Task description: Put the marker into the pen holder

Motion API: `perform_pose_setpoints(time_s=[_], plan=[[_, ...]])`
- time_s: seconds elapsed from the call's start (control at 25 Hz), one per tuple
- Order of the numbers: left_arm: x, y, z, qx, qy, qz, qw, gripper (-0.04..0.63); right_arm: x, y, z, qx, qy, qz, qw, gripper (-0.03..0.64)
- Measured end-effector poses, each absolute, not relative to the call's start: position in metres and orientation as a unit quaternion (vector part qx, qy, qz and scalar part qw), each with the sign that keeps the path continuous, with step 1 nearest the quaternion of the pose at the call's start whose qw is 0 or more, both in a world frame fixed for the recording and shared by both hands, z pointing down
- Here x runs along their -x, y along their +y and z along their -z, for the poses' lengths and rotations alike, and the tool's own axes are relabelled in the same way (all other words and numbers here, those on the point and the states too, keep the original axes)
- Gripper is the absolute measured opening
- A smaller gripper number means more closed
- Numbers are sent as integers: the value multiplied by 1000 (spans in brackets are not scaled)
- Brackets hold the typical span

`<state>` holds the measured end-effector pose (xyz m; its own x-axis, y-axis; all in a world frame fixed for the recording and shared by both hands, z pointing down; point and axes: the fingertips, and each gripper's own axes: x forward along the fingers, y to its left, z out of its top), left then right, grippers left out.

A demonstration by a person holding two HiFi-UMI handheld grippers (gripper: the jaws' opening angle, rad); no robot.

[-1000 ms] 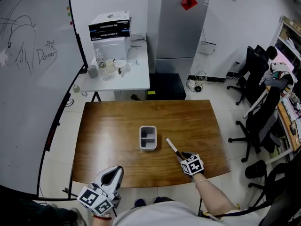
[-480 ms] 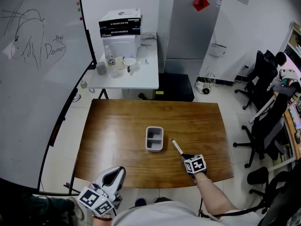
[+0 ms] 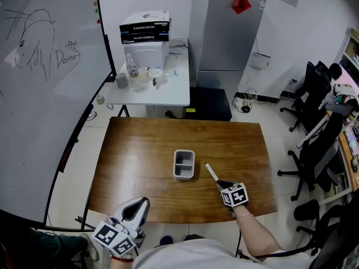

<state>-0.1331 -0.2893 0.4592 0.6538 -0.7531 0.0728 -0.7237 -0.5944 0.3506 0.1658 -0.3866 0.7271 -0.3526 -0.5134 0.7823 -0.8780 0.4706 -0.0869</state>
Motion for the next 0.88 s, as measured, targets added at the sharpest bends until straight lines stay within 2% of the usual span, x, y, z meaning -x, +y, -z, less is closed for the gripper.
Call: perform_pose_setpoints(time_s=[0.28,0.64,0.88], plan=[[132,-284,-455,-894,-411,49,172,-12,-132,-385,-672,-410,-829,-198,325,64],[146,-277,-456,-888,-422,58,174,-12,-75,-380,-654,-311,-861,-109,389,66],[162,-274,-455,-879,-439,64,174,-12,-59,-387,-661,-288,-854,-97,423,66]])
